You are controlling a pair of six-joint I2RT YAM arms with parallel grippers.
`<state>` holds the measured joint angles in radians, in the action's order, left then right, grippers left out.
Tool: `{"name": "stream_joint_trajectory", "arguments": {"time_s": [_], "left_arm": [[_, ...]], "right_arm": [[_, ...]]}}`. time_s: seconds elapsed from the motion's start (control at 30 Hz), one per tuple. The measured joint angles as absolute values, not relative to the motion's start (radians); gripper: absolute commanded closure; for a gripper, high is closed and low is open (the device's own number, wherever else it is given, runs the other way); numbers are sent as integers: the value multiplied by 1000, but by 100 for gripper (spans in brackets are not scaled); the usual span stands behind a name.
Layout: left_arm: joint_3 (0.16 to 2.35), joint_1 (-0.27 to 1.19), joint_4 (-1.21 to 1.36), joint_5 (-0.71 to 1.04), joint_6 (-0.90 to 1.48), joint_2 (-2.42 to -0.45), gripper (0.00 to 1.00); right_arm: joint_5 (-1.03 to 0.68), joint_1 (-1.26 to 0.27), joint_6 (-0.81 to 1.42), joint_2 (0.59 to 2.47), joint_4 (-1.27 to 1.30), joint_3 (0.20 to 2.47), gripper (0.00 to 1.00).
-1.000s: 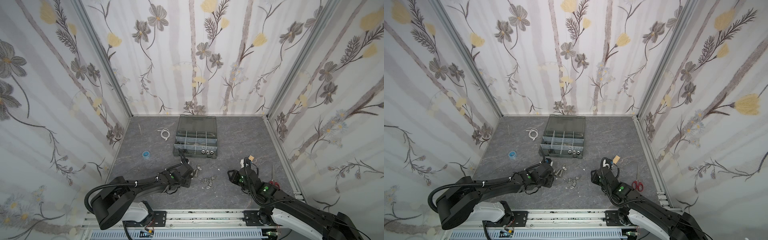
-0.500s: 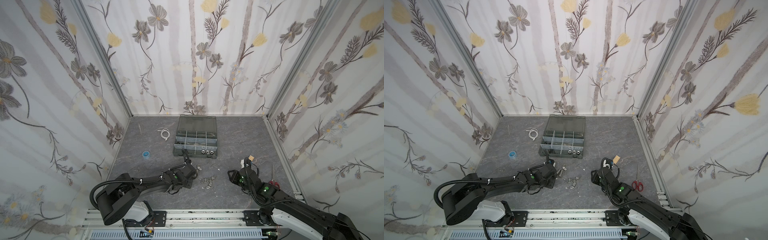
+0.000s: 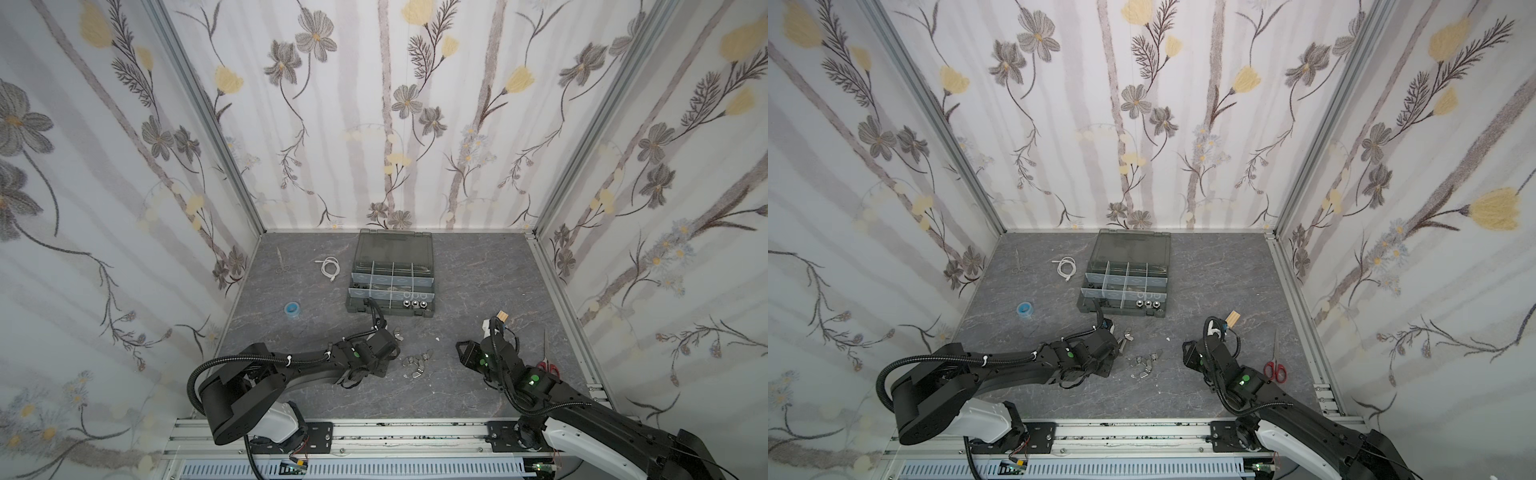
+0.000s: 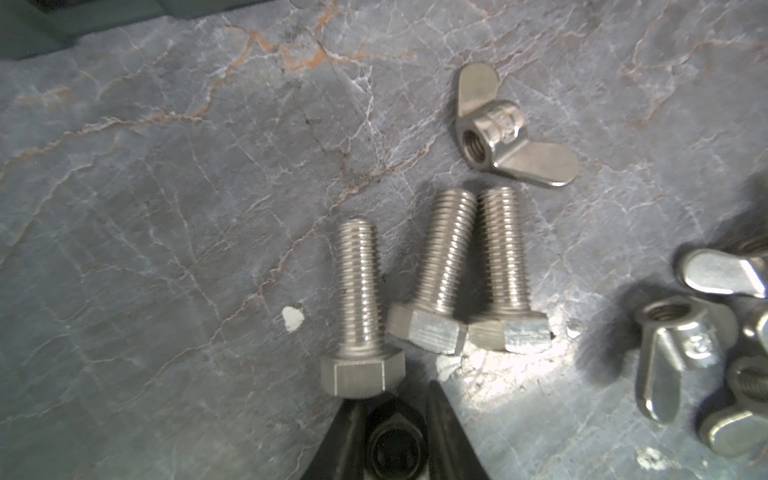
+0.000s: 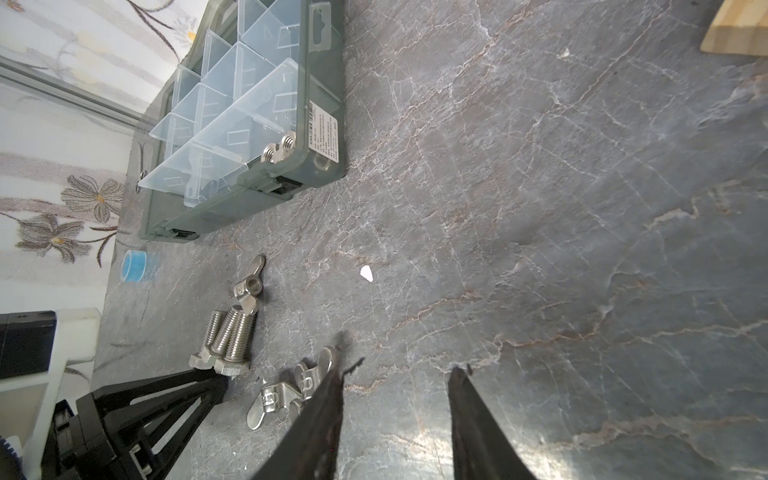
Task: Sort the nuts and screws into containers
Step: 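Lower the left gripper and grasp the dark hex nut near the bolts, then carry the dark hex nut into the box and open the left gripper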
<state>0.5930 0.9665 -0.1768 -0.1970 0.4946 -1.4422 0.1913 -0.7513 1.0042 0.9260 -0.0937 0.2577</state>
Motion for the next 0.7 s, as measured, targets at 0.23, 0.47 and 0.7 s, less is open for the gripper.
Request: {"name": "stream_joint_trajectory", "arguments": {"time_s": [0.23, 0.47, 0.7], "left_arm": [[593, 969, -178, -191, 498, -1440, 66], [593, 982, -195, -202, 505, -1437, 69], [606, 994, -217, -222, 506, -1448, 80]], "right_arm": [[194, -751, 1006, 905, -96, 247, 57], [197, -751, 1013, 889, -97, 237, 57], [198, -751, 1013, 878, -99, 234, 57]]}}
